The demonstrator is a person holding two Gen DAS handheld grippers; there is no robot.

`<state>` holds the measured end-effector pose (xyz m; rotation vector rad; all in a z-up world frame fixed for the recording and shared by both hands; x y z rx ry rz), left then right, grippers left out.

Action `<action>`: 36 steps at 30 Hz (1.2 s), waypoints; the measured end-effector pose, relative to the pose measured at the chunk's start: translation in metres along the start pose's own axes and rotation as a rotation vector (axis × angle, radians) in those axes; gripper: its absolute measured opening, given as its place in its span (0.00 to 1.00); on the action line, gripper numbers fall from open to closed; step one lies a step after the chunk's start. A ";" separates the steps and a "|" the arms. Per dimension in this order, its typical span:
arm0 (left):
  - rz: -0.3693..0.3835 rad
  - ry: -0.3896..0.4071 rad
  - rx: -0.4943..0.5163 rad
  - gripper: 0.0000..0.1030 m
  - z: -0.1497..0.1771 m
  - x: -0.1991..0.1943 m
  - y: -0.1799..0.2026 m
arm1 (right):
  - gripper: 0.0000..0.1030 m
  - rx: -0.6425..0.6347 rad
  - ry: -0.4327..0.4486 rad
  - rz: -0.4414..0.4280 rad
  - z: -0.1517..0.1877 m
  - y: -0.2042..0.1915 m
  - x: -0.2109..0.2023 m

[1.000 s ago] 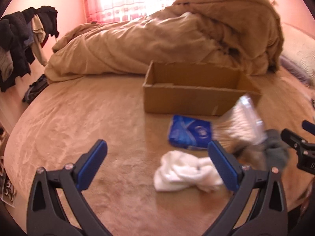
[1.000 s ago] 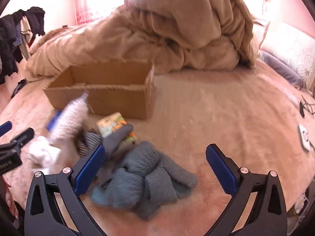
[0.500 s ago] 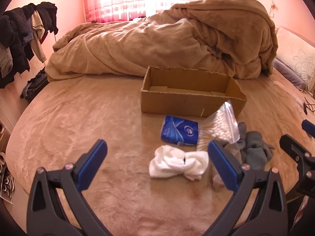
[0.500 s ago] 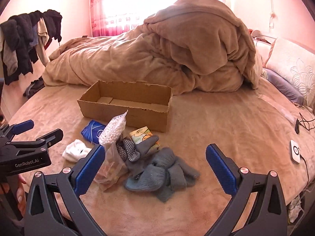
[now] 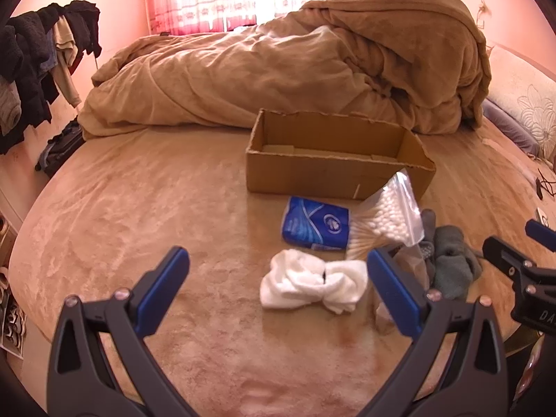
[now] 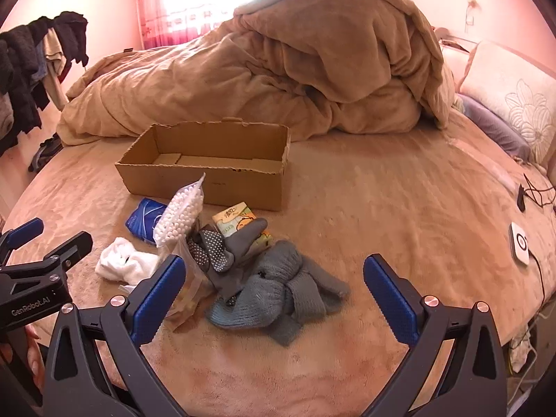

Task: Organize objects
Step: 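Reach left gripper to white cloth while right gripper reaches grey knit gloves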

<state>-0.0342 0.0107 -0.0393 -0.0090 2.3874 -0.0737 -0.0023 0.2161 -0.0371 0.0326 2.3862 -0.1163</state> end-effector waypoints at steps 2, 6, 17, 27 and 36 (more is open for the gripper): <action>0.008 -0.004 -0.002 1.00 0.000 0.000 0.001 | 1.00 0.005 -0.001 0.004 0.001 0.001 0.001; 0.007 -0.005 0.003 1.00 0.001 -0.001 0.001 | 1.00 0.006 -0.002 0.006 0.001 0.001 0.001; -0.007 -0.011 -0.006 1.00 0.004 0.000 -0.001 | 1.00 0.013 -0.008 0.016 0.001 0.002 0.004; -0.006 -0.019 0.010 1.00 0.007 0.003 0.004 | 1.00 -0.003 -0.023 0.003 0.005 -0.009 0.011; 0.005 -0.016 0.020 1.00 0.007 0.002 0.007 | 1.00 -0.001 -0.022 0.016 0.006 -0.007 0.012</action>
Point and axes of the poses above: each gripper's, at about its wrist camera, not at the fingertips, and x roughly the way its jaws point, y to its right, z to its underside, the point moved 6 cm from there along x, roughly the way its jaws point, and after that the axes turned 4 degrees about -z, right-handed, at the moved point
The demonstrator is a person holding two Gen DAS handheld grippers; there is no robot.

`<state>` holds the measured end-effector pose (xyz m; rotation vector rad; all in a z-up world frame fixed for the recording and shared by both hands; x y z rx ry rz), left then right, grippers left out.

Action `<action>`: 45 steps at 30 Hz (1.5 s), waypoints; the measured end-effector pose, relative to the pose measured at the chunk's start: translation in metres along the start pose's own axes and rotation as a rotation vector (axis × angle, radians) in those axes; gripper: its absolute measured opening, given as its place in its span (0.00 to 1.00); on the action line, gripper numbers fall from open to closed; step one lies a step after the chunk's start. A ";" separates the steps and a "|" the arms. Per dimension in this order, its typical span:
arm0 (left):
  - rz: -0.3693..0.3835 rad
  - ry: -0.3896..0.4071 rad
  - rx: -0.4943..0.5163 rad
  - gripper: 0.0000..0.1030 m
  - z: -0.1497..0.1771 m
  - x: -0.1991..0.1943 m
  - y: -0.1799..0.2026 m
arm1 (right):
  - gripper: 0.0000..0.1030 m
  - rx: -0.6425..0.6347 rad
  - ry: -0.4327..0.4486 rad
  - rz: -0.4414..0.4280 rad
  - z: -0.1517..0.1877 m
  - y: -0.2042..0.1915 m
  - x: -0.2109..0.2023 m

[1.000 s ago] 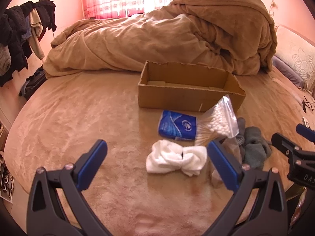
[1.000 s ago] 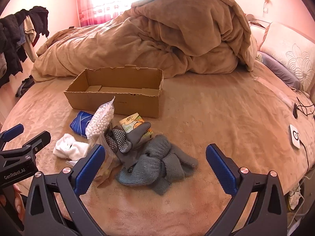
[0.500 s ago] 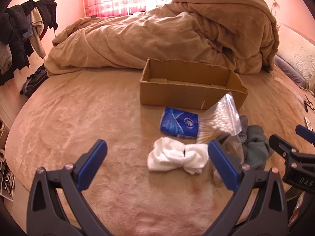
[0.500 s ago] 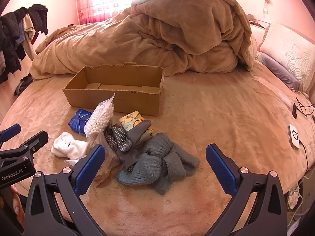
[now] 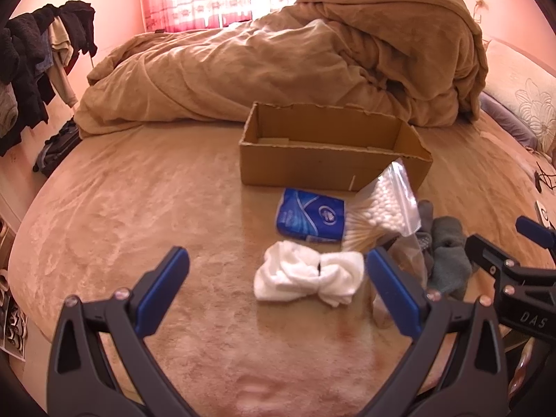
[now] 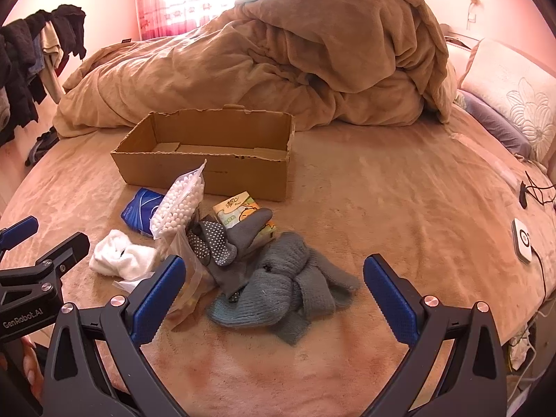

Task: Organize objects
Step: 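Reach left gripper to white cloth while right gripper reaches grey knit gloves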

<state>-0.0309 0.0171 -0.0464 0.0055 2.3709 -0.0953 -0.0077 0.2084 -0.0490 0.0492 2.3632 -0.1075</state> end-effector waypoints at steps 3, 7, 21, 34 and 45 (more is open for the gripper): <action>0.006 0.000 0.005 1.00 0.000 0.000 0.002 | 1.00 -0.004 -0.001 0.001 0.000 0.000 0.001; 0.011 -0.002 0.013 1.00 0.001 0.000 0.005 | 1.00 -0.001 0.000 0.000 0.001 0.001 0.000; 0.016 -0.033 0.003 1.00 0.004 0.011 0.001 | 1.00 0.017 -0.022 -0.013 0.003 0.005 0.006; 0.032 -0.046 0.043 1.00 0.009 0.017 0.010 | 1.00 0.024 -0.054 -0.033 0.008 0.007 0.016; 0.137 -0.111 0.026 1.00 0.018 0.051 0.016 | 1.00 0.021 -0.155 -0.122 0.022 0.010 0.047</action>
Point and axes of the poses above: each gripper's, at about its wrist camera, not at the fingertips, and x roughly the way its jaws point, y to its right, z to its underside, the point moved 6 cm from there along x, roughly the way its jaws point, and after that the axes turned 4 degrees about -z, right-handed, at the moved point
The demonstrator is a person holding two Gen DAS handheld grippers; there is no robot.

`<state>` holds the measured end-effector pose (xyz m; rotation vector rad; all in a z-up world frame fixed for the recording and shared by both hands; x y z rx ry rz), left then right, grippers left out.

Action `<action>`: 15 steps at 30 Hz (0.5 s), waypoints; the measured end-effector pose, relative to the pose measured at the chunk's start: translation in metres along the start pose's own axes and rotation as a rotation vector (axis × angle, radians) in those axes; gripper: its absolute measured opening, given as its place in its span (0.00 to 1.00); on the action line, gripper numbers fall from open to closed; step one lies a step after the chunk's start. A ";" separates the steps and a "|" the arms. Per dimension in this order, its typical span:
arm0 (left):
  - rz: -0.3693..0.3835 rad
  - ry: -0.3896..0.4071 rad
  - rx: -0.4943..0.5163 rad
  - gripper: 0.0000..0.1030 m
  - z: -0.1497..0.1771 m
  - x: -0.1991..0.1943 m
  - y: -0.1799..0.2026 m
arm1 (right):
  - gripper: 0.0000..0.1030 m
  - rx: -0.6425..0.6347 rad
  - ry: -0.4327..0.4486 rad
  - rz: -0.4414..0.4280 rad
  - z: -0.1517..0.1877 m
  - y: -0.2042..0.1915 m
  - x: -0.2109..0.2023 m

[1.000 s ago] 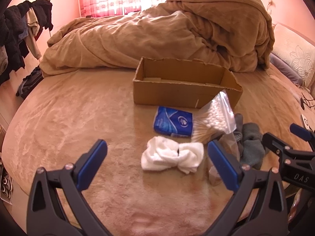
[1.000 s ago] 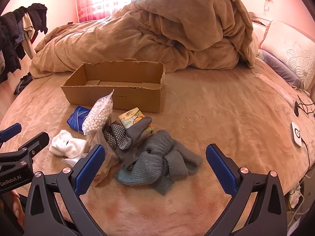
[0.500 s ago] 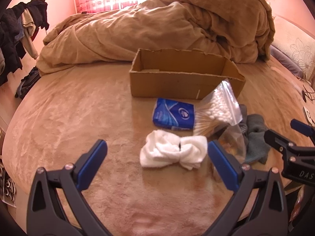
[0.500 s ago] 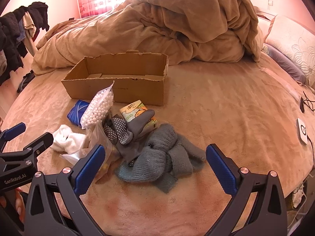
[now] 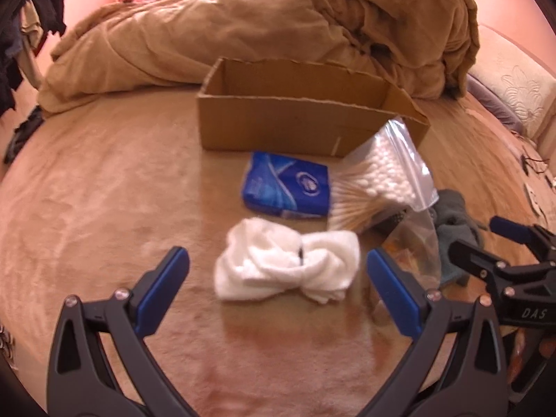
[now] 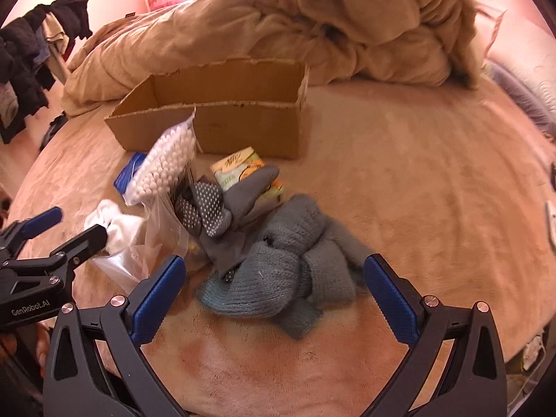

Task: Organize objects
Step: 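Reach left gripper to white cloth while right gripper reaches grey knit gloves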

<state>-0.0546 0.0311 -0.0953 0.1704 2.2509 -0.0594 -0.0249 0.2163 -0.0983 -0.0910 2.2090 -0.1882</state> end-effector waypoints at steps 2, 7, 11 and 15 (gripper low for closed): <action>-0.012 -0.007 0.006 1.00 0.000 0.008 0.001 | 1.00 -0.014 0.000 -0.004 0.000 0.004 0.005; 0.052 -0.018 -0.064 1.00 -0.002 0.022 0.000 | 1.00 -0.034 -0.009 -0.018 -0.002 0.011 0.020; 0.066 -0.034 -0.097 1.00 0.002 0.032 -0.012 | 1.00 -0.034 -0.027 0.004 -0.001 0.018 0.038; 0.138 -0.051 -0.119 1.00 0.003 0.036 -0.021 | 1.00 -0.040 -0.017 -0.009 0.000 0.018 0.041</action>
Point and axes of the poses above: each gripper's, at about its wrist camera, not at the fingertips, and x roughly the way its jaws point, y to its right, z to its underside, the point moved 6 cm from there along x, roughly the way its jaws point, and after that the axes turned 4 degrees about -z, right-handed, at the moved point
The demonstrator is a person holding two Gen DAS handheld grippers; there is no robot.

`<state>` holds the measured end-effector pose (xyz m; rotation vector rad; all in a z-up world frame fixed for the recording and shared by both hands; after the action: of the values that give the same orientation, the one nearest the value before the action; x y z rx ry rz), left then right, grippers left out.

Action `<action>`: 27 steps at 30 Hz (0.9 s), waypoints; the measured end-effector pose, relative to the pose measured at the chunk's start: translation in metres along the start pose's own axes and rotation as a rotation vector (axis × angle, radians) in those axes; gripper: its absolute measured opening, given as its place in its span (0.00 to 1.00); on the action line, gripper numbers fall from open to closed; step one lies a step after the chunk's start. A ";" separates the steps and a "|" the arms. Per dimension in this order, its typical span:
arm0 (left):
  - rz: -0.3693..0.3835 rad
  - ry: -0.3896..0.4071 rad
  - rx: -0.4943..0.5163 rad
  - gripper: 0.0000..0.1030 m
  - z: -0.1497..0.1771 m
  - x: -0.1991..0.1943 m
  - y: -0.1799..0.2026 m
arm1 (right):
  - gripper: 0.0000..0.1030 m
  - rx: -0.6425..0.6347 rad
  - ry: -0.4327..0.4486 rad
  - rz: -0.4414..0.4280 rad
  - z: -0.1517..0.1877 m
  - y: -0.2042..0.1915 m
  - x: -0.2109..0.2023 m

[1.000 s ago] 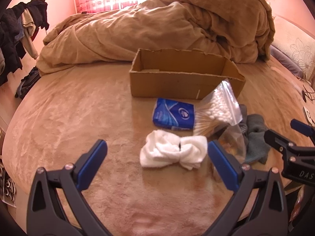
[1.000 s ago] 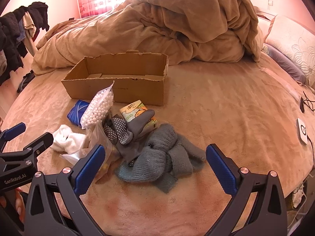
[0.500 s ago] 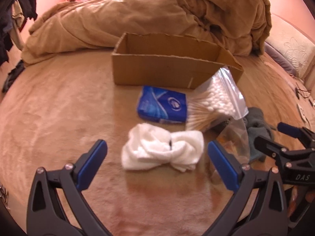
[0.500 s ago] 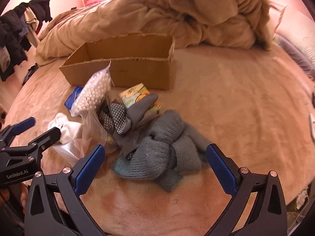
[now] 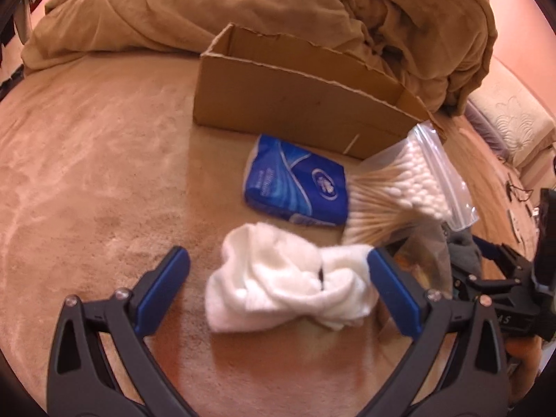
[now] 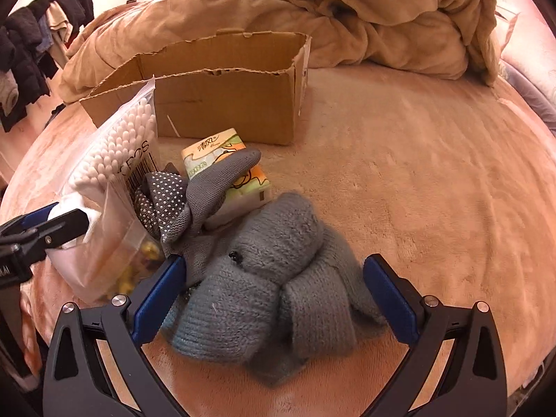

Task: Organize objects
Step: 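Reach left gripper to white cloth while right gripper reaches grey knit gloves, then close left gripper on white cloth while right gripper grasps grey knit gloves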

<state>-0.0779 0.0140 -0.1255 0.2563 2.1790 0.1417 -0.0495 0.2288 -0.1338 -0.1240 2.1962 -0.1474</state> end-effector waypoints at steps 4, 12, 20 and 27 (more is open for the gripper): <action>0.031 0.018 0.037 1.00 0.002 0.001 0.009 | 1.00 0.001 0.000 -0.002 0.000 -0.001 0.002; 0.084 0.023 0.048 0.99 0.004 0.002 0.026 | 1.00 0.003 0.005 0.018 0.002 -0.002 0.004; 0.009 0.045 0.054 0.65 0.001 0.001 0.015 | 1.00 0.002 0.011 0.010 0.003 -0.001 0.007; 0.008 0.071 0.127 0.44 0.005 -0.010 0.024 | 0.98 0.010 0.020 0.003 0.004 -0.005 0.007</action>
<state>-0.0653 0.0355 -0.1157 0.3365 2.2611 0.0172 -0.0502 0.2227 -0.1404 -0.1134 2.2156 -0.1585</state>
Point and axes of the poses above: each gripper's, at about its wrist camera, not at the fingertips, and x roughly the way its jaws point, y to its right, z to its underside, the point moved 6 cm from there along x, roughly the way its jaws point, and after that the axes turned 4 degrees about -z, right-handed, at the moved point
